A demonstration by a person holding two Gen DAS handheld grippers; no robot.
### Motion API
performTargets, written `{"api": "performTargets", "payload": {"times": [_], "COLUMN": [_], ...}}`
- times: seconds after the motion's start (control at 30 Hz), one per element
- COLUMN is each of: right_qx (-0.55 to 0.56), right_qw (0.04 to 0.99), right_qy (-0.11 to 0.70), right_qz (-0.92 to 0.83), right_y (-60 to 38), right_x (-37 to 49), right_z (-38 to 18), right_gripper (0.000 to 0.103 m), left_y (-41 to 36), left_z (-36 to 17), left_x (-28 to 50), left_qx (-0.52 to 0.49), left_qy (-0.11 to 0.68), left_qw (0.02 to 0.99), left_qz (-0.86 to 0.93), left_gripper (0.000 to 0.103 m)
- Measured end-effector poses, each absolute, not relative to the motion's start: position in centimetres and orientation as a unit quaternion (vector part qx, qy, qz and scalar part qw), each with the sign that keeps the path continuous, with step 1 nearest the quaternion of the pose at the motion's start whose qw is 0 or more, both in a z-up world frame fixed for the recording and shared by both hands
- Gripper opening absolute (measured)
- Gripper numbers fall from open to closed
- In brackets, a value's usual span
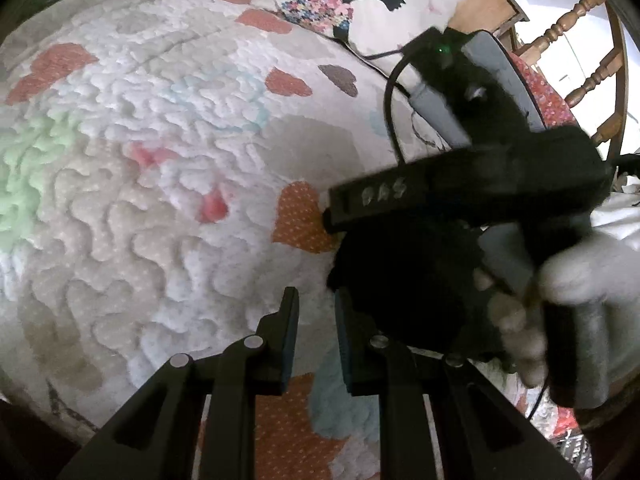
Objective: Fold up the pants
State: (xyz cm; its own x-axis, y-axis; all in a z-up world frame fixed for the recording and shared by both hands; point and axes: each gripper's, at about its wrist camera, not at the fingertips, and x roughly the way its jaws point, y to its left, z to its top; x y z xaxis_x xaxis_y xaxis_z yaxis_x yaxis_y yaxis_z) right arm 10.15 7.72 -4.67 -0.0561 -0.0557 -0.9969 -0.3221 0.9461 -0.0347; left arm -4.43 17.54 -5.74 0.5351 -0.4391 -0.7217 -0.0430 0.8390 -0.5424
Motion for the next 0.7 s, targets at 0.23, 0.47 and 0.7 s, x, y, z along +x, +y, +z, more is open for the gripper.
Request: {"api": "performTargets", "payload": {"times": [0.23, 0.47, 0.7], "right_qx": [-0.09, 0.001, 0.012], "right_qw": [0.689, 0.697, 0.712], "right_qy": [0.712, 0.706, 0.689], "right_qz": [0.105, 0.126, 0.132], "right_y": [4.3, 1.6, 1.1], "right_x": [9.7, 10.2, 9.6], "right_z": [-2.8, -0.9, 1.4], "right_gripper": [0.022, 0.022, 0.021], "left_y": [16.3, 12.1, 13.2], "left_z": [-4.5, -3.4, -5.5], "left_x": [-4.4, -2.0, 1.0], "left_qx": [-0.245, -0.182, -0.301], "left_qy": [0.449, 0.43, 0.461], "left_qw": [0.846, 0.866, 0.795], "left_qz": [-0.15, -0.179, -0.254], "left_gripper": [0.038, 0.062, 0.01]}}
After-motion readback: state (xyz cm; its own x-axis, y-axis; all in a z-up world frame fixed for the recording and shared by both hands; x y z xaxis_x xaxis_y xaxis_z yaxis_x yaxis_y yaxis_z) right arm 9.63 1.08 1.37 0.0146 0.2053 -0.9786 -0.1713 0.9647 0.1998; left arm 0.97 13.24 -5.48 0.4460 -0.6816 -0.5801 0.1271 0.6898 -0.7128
